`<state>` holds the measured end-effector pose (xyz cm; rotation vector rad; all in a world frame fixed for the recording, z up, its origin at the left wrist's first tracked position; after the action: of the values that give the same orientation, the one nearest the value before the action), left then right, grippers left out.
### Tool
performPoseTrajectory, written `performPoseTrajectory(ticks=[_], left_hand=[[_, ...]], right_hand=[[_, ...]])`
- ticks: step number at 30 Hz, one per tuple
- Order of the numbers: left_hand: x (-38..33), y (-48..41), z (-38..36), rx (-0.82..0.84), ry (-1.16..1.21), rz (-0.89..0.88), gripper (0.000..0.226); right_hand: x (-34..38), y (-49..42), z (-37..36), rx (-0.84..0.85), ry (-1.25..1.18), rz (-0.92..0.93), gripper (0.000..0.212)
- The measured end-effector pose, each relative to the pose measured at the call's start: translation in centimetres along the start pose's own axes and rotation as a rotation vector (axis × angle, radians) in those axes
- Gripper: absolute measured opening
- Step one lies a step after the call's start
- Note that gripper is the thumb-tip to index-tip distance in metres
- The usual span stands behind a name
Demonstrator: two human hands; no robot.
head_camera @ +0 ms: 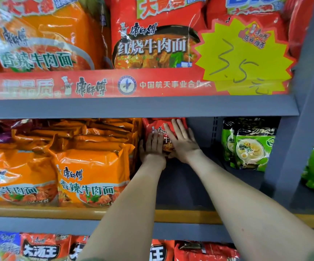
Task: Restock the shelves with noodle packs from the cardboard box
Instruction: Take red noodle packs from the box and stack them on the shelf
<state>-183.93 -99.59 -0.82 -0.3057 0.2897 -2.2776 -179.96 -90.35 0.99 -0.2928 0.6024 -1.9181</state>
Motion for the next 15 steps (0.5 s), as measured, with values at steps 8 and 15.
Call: performPoseTrajectory(ticks=[8, 15], left_hand=[[-0.3, 1.5, 0.7, 0.057, 0.088, 0.020, 0.079], [-0.4, 6.2, 1.4, 0.159, 0.099, -0.029, 0.080]], right_hand=[[1.0, 1.8, 1.7, 0.044, -0.014, -0.060, 0.104], [2.7, 7.8, 2.9, 0.259, 0.007, -0.163, 0.090]])
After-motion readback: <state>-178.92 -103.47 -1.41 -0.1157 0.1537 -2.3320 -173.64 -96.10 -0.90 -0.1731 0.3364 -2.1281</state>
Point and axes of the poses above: each hand's wrist, its own y-axis away from the middle knuckle, its own z-axis out of the back of the hand, x = y × z, the point moved 8 cm from there along -y, towards the middle knuckle, and after that the axes turned 14 degrees about -x, right-handed, at the moved point
